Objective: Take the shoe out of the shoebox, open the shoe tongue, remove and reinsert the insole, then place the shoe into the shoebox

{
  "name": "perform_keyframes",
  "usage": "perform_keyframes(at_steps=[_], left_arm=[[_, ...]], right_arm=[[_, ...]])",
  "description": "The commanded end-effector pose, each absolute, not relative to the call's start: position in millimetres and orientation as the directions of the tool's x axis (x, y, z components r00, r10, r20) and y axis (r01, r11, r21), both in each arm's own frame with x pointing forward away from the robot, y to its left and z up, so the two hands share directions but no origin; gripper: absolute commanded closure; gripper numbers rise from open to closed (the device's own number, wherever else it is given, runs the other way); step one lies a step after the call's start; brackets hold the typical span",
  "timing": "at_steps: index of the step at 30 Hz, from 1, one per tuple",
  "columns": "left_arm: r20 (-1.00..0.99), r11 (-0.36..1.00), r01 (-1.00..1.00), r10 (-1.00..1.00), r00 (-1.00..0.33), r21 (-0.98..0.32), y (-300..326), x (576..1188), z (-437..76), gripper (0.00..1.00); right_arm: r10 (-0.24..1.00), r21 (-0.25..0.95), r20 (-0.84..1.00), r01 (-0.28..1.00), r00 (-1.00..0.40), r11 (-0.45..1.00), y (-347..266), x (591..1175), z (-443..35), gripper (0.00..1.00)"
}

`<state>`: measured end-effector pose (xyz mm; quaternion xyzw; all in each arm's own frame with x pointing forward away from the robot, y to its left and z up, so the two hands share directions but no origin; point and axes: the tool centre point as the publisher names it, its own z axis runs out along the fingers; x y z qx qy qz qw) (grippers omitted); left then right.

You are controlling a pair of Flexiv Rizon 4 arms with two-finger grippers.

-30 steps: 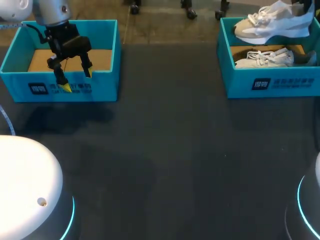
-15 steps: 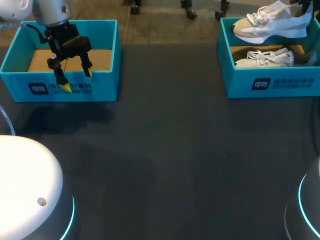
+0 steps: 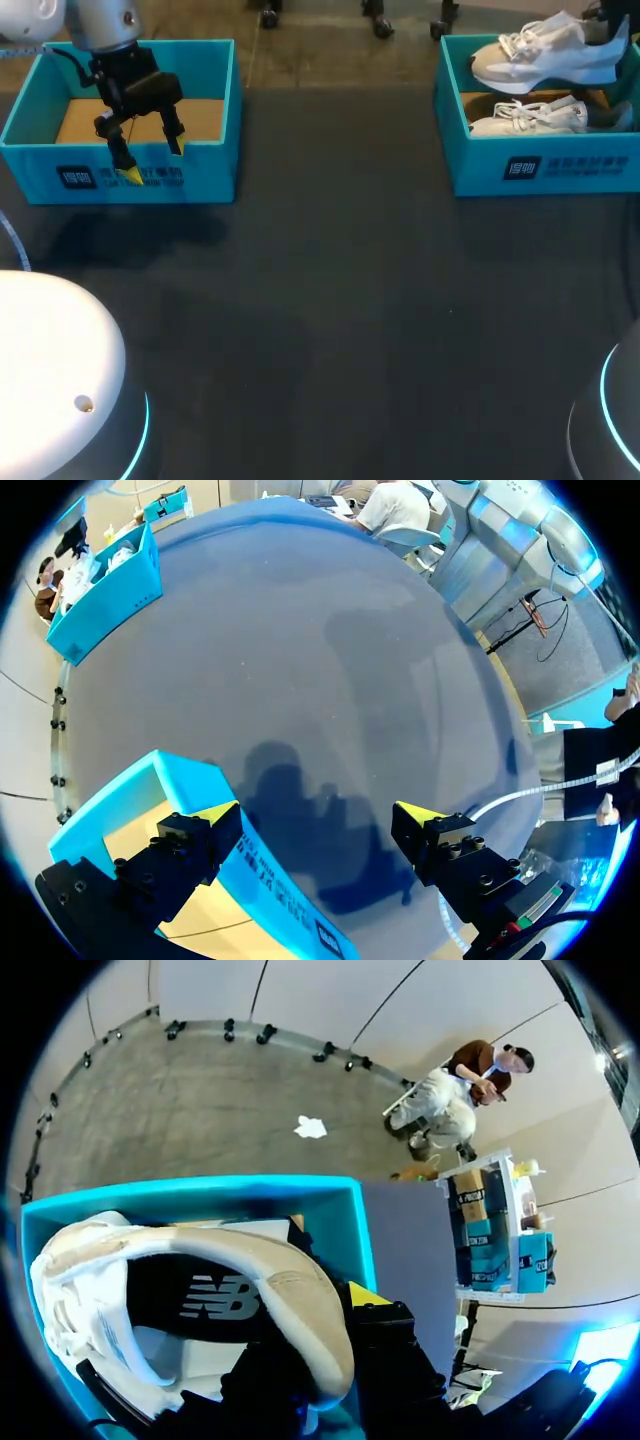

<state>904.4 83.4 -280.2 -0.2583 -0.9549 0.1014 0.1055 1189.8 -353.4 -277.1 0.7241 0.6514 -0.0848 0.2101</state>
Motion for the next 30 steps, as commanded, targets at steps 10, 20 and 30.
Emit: perform_keyframes(at_steps=[10,20,30], left_arm=[[0.151,0.846,0.473,0.516,-0.843,-0.247,83.7,904.9,-279.7,0.0],[0.151,0.846,0.473,0.516,-0.843,-0.247,83.7,904.9,-279.7,0.0],[0.151,0.846,0.473,0.516,-0.843,-0.247,83.7,904.9,-279.7,0.0]], right_arm=[[0.908,0.194,-0.381,0.975,0.175,-0.106,-356.0,1182.7,-290.6,1.0],[0.905,0.183,-0.373,0.972,0.206,-0.146,-361.0,1176.9,-297.6,1.0],[0.895,0.18,-0.379,0.968,0.235,-0.178,-359.5,1178.4,-296.3,1.0]])
